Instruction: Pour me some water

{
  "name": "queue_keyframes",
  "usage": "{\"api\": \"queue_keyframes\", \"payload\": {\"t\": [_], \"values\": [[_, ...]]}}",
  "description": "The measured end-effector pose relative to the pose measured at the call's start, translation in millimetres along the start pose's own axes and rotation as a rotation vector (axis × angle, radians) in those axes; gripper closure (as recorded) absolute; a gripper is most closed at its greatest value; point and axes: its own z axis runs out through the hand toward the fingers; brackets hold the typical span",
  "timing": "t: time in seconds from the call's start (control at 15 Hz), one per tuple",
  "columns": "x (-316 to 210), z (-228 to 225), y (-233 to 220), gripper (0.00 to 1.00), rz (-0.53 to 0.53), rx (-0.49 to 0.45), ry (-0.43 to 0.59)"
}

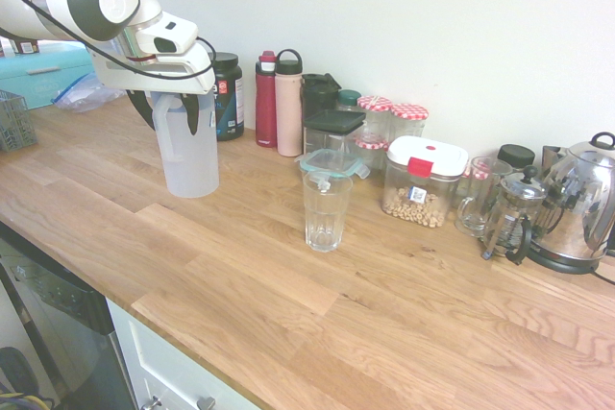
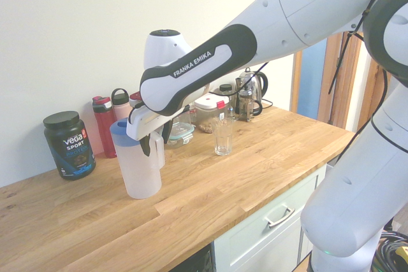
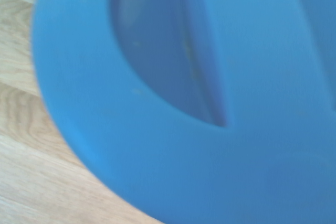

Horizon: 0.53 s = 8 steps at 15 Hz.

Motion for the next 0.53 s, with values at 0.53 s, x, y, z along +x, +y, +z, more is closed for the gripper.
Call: {"api": "queue_keyframes", "payload": {"t": [0.53], "values": [[-5.4, 2.0, -5.4, 1.0, -0.016, 0.001, -0.008]]}}
